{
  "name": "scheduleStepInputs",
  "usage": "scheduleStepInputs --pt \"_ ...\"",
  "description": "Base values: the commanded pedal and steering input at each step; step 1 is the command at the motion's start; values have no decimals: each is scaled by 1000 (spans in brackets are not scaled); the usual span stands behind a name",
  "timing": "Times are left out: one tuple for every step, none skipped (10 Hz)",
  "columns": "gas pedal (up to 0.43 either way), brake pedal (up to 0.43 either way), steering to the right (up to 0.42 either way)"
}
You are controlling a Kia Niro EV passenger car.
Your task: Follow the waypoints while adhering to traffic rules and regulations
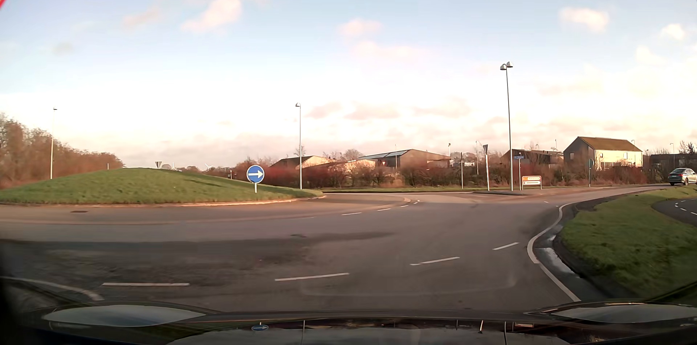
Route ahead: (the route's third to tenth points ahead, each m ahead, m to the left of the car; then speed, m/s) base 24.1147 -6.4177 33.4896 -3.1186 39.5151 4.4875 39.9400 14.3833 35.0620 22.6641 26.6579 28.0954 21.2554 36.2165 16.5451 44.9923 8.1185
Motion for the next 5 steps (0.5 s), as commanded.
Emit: scheduleStepInputs --pt "110 0 82" --pt "110 0 86" --pt "110 0 94" --pt "98 0 96" --pt "98 0 96"
